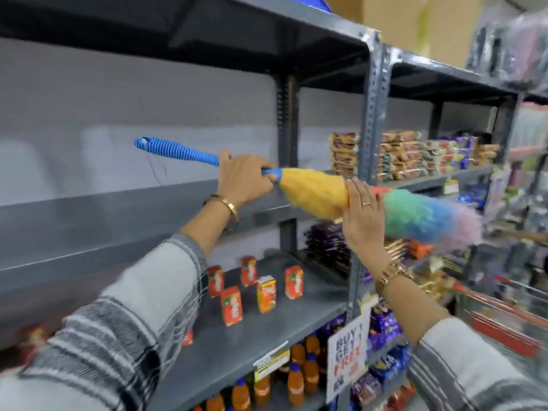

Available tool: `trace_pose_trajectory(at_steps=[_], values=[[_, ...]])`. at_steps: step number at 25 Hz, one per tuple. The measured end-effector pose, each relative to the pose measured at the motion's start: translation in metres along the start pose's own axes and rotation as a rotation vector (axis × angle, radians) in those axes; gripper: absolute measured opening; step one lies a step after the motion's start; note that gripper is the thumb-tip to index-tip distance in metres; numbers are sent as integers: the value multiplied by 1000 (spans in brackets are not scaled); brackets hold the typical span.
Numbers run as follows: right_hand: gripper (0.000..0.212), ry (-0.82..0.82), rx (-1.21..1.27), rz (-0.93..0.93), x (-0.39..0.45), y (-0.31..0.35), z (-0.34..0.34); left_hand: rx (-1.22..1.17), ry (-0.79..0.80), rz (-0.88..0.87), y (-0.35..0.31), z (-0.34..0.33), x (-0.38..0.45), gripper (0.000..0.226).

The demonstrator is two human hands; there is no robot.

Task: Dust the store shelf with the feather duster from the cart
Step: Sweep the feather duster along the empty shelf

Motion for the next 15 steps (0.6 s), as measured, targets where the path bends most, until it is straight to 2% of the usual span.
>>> trace_pose_trajectory(at_steps=[5, 8, 11, 15], values=[[48, -4, 215, 184, 35, 115, -20, 17, -61, 254, 99, 80, -37, 22], [49, -1, 347, 274, 37, 178, -26, 66, -86, 377, 143, 122, -73, 31], [62, 45, 497, 379, 37, 232, -27, 162, -129, 512, 182, 162, -104, 31], [44, 62, 722, 396, 33, 274, -25, 202, -129, 589, 219, 195, -141, 29]])
Point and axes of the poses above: each hand's wrist, its own x-axis towards the middle knuckle, its own z-axis out of the back of the hand, y = z × x, the point moved 4 cm from there along x, towards the middle knuckle, and after that the axes turned 3 degrees about -x, right-handed, at the moved point
